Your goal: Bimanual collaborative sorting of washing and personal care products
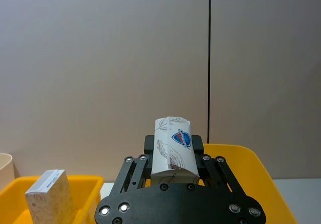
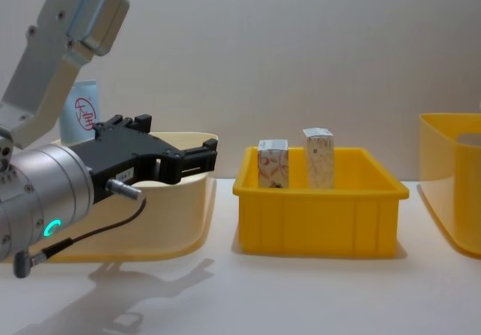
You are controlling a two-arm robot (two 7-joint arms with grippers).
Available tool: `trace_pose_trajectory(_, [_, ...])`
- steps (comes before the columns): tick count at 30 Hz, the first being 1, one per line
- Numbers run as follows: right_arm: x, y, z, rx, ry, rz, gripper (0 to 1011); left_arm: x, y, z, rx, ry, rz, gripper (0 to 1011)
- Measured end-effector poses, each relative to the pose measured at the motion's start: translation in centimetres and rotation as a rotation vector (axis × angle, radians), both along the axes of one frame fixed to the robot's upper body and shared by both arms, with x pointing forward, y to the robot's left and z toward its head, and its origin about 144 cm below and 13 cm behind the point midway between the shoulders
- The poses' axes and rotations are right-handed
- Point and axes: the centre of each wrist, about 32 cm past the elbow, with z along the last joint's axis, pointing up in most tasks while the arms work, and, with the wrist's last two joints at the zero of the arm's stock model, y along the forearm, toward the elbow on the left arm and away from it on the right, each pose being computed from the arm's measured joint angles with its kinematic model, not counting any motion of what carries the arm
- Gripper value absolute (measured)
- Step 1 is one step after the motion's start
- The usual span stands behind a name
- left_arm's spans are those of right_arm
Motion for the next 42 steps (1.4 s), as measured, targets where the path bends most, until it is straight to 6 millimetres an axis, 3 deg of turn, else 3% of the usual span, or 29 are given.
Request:
trace_pose_trajectory(7, [0.04,0.01,-0.07,-0.01,0.032,-0.003,415,0.0,0.0,0.0,0.0,0.0,0.0,1002])
trace_pose_trajectory(10, [0.06,0.02,-0.08,-0.014,0.042,-0.004,466,0.0,0.0,0.0,0.0,0.0,0.0,1002])
trace_pose_trajectory(17, [0.1,0.05,-0.13,-0.019,0.056,-0.004,722,0.0,0.0,0.0,0.0,0.0,0.0,1002])
trace_pose_trajectory(26, [0.13,0.07,-0.14,-0.022,0.066,-0.005,964,0.0,0.0,0.0,0.0,0.0,0.0,1002])
trace_pose_trajectory(42, [0.06,0.0,-0.29,-0.015,0.031,0.02,1001,0.0,0.0,0.0,0.0,0.0,0.0,1001])
